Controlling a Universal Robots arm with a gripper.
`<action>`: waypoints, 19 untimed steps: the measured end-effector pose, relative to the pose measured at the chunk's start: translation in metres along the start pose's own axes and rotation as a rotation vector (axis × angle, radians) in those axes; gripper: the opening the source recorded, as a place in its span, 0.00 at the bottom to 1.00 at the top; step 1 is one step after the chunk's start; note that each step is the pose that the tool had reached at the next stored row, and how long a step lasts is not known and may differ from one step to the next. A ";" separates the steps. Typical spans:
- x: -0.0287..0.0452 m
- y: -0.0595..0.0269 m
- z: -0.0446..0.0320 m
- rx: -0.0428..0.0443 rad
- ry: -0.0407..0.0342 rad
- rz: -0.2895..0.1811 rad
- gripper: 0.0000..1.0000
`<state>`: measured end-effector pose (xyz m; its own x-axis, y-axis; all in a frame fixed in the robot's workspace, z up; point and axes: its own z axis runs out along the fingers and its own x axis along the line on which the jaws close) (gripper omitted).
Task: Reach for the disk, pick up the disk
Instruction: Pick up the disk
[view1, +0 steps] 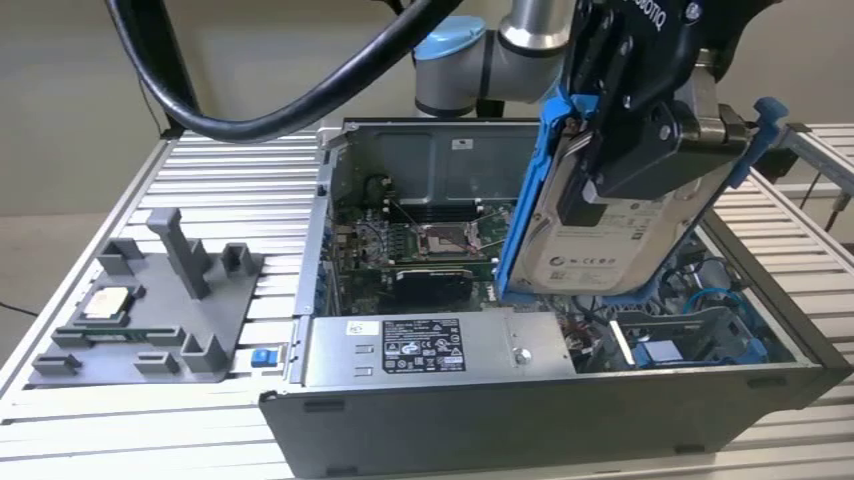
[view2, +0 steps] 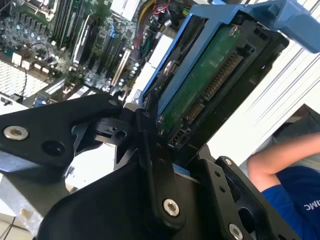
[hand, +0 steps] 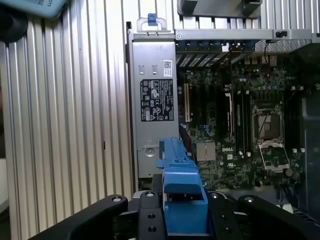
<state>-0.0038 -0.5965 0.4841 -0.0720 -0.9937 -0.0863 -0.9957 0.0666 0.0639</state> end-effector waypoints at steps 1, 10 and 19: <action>0.0002 -0.0015 0.0001 0.0000 -0.0001 0.000 0.00; -0.0009 -0.0204 -0.0001 -0.0001 -0.0002 0.000 0.00; -0.0016 -0.0323 -0.0003 0.0000 0.0039 0.000 0.00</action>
<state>0.0285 -0.5971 0.4824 -0.0718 -0.9940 -0.0824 -0.9957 0.0666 0.0639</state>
